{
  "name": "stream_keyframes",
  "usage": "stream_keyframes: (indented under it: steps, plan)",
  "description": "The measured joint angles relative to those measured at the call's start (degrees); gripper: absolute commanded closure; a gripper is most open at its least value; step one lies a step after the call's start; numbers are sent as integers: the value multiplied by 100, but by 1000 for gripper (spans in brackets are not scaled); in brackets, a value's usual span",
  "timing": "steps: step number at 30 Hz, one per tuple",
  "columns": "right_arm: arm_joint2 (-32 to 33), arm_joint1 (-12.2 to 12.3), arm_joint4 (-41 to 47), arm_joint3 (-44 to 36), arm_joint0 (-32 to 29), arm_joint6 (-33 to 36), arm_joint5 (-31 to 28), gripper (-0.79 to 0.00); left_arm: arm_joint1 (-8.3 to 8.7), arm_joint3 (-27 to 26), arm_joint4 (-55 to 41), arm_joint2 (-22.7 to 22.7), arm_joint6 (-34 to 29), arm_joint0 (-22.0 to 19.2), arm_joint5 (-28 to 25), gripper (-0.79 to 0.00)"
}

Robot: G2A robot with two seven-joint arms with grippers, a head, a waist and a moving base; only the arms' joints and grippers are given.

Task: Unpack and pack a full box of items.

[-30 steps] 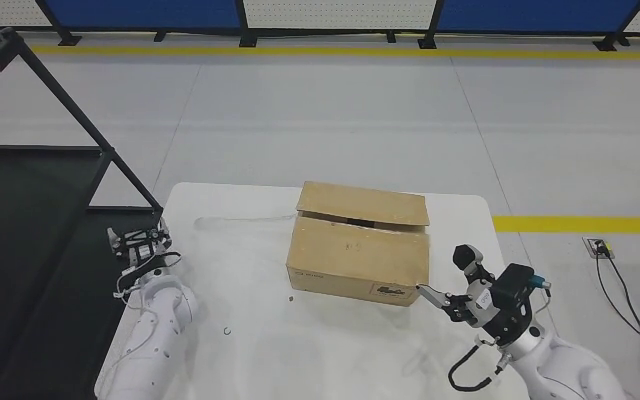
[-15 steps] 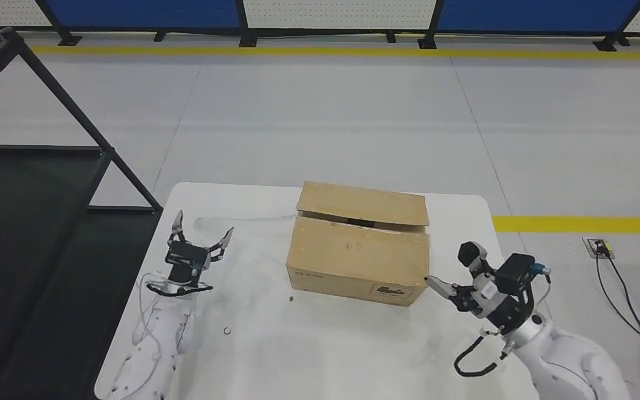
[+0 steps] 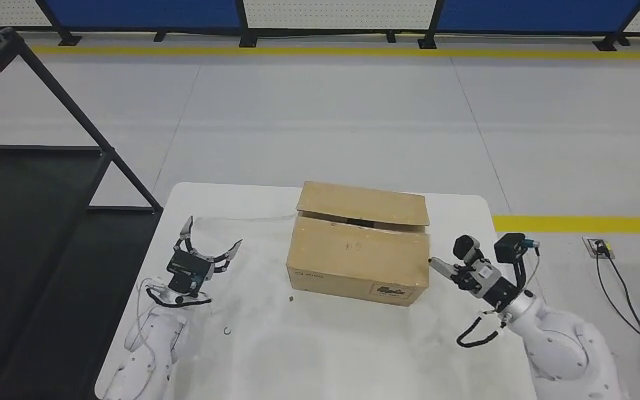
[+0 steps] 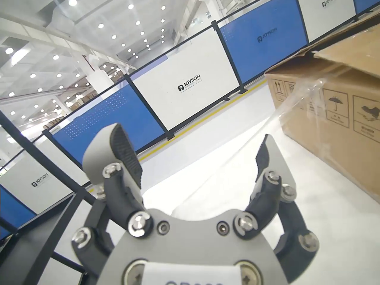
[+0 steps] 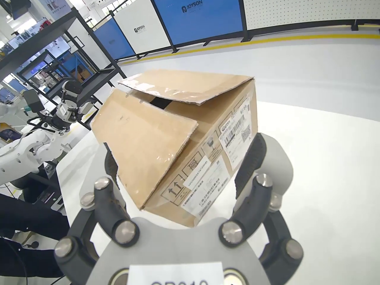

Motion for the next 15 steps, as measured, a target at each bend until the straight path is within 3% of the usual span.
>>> stream_keyframes:
  steps: [3, 10, 15]
  plan:
    - [-198, -31, 391, 229, 177, 56, 232, -785, 0, -88, -15, 12, -67, 45, -32, -785]
    - [-460, -35, 2672, 1652, 1185, 1093, 248, -785, 21, -384, -37, -37, -183, 223, 11, -785]
    - [-550, -36, 3251, 2367, 1661, 1192, 237, -785, 26, -441, -82, -52, -223, 261, 35, -785]
